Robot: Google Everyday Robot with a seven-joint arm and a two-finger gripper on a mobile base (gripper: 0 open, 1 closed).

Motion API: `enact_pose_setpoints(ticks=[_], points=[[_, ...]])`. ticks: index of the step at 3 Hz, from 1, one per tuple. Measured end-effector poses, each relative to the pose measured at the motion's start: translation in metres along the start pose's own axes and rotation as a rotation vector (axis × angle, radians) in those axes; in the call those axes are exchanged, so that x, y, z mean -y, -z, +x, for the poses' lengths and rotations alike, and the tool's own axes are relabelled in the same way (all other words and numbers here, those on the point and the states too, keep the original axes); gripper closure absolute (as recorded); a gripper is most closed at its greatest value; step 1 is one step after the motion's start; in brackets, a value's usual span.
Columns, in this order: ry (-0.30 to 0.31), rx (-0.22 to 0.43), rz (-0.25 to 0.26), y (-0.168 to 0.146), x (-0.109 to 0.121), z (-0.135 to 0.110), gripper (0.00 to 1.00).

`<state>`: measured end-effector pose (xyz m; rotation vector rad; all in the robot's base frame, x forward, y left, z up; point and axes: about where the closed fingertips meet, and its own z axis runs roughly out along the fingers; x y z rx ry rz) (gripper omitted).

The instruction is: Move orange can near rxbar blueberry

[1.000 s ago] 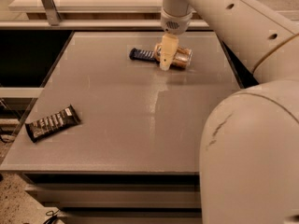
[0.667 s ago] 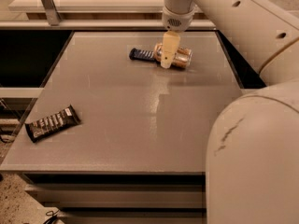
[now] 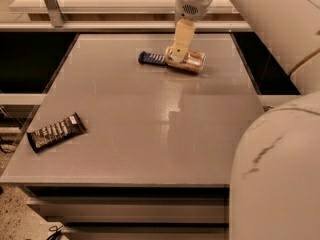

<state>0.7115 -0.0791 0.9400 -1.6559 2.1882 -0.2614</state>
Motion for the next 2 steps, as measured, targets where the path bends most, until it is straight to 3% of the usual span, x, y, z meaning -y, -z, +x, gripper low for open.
enact_pose_setpoints(ticks=[2], points=[[0.015, 0.028, 0.014, 0.0193, 0.0041, -0.0004, 0.0]])
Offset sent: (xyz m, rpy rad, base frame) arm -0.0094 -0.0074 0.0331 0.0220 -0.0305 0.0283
